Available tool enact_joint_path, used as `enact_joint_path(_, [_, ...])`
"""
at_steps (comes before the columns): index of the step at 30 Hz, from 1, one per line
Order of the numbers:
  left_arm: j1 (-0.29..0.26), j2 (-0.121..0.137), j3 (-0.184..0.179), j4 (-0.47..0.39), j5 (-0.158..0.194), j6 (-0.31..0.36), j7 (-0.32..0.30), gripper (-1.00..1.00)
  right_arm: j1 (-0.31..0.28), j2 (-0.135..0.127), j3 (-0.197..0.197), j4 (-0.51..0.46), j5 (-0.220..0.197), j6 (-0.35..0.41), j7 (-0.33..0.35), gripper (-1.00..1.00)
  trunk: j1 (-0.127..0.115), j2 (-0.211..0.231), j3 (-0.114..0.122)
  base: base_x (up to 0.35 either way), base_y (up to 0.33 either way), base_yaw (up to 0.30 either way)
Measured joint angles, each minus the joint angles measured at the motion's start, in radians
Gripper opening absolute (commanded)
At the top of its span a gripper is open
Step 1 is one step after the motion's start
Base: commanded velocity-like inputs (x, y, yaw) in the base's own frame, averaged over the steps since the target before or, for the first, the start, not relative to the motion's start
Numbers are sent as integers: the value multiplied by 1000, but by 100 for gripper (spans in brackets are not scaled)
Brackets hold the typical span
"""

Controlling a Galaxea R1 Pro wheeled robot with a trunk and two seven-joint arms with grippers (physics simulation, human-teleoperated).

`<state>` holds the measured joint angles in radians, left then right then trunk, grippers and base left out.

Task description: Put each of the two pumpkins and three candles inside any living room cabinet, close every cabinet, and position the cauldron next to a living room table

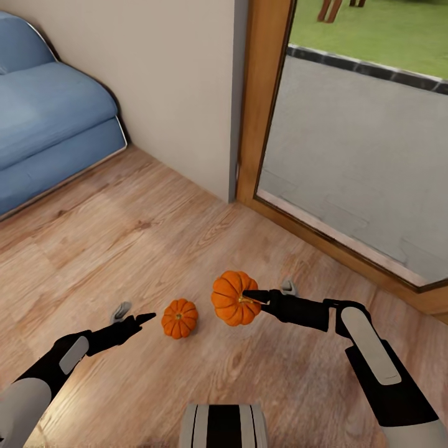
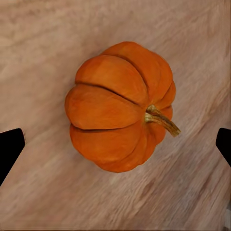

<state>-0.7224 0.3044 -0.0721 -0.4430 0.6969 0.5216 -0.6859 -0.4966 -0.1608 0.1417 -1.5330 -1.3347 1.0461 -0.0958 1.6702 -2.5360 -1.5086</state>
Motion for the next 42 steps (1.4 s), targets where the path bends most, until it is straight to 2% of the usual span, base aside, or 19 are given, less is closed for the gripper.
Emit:
enact_joint_path(8, [0,-4,-5,-1,-2,-8,-2,100,0,-2,0,-1,-1,0,0,-100,4,-2,-31,0,0,0])
enact_joint_path(13, [-1,-4,-54,0,-3,-37,-3,100,0,-3,0,-3,-1,0,0,-100,6,-3,-50,0,0,0])
enact_joint_path(21, [-1,-3,-66,-1,-2,-49,-4,100,0,-3,0,-20,0,0,0,-100,9,-5,-81,0,0,0])
enact_joint_path(23, [0,-3,-68,-4,-2,-53,-5,100,0,-4,0,-39,-17,0,1,-100,10,-5,-89,0,0,0])
enact_joint_path(24, [0,-3,-68,-5,-2,-54,-5,100,0,-4,2,-44,-25,0,1,-100,10,-5,-89,0,0,0])
enact_joint_path(26, [0,-3,-69,-7,-2,-56,-5,100,0,-7,6,-49,-70,0,1,-100,10,-5,-89,0,0,0])
enact_joint_path(30, [0,-2,-69,-11,-1,-56,-5,100,0,-10,24,-51,-100,0,1,-100,10,-5,-89,0,0,0])
enact_joint_path(33, [0,-2,-69,-12,-1,-55,-5,100,0,-12,40,-52,-111,0,1,-100,10,-5,-89,0,0,0])
enact_joint_path(37, [0,-3,-69,-12,0,-55,-5,100,0,-14,44,-52,-132,0,1,-100,10,-5,-89,6,0,0])
enact_joint_path(42, [0,-4,-68,-9,0,-54,-4,100,0,-14,47,-52,-140,0,1,-100,10,-5,-89,142,-29,0])
